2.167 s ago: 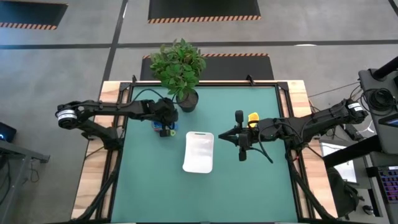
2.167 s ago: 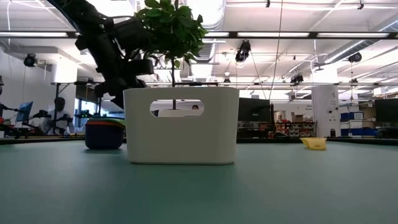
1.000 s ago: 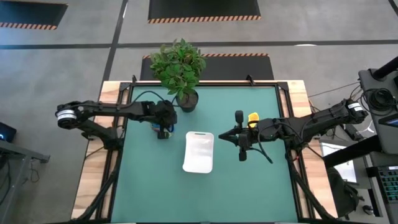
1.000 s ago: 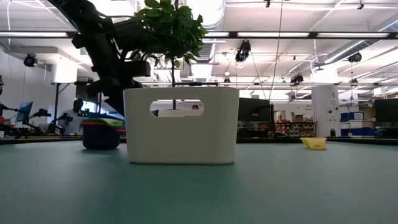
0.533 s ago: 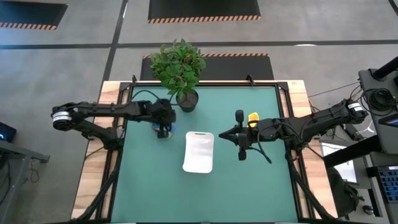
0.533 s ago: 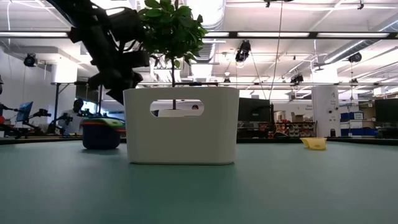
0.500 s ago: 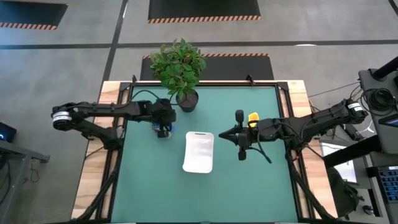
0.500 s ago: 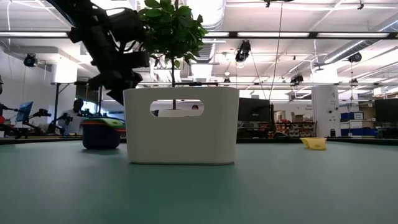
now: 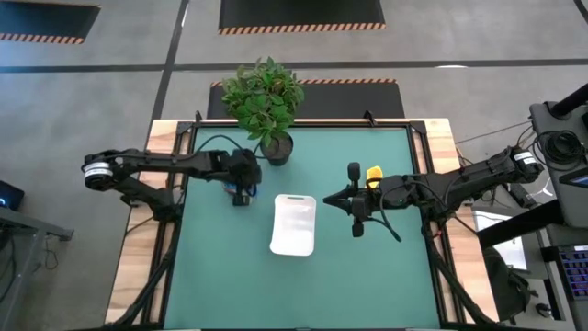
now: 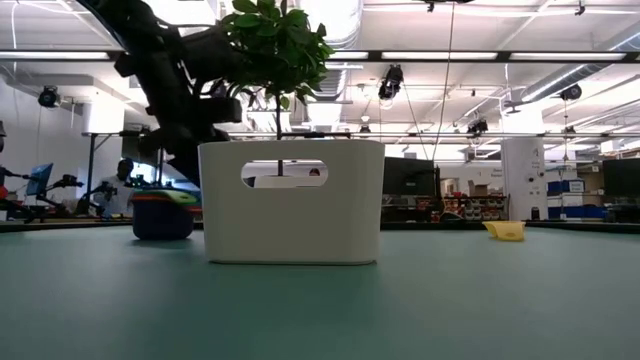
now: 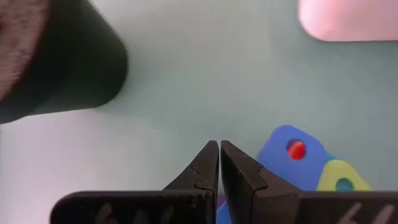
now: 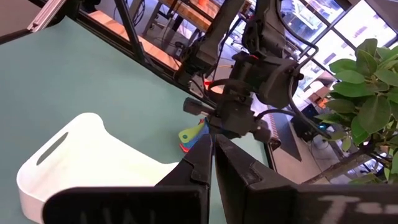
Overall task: Nest measuring cups in basket
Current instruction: Stack the blue measuring cup on top of the green measuring cup
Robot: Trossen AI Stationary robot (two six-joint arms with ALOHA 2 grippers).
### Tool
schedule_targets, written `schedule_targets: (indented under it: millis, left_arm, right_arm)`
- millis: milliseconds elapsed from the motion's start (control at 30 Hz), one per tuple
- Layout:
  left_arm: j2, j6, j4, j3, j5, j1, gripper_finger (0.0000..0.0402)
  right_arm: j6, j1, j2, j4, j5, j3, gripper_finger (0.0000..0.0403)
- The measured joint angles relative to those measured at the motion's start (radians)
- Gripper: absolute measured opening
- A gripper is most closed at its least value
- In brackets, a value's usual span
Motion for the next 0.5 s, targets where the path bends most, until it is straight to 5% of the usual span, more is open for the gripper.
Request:
schedule_targets:
  millis: [500]
  left_arm:
    - [-0.074,-0.070,-0.084,0.038,0.065,-0.057,0.0000]
  right_arm:
    - [0.000,0.000,0.000,0.000,0.000,0.000,0.0009]
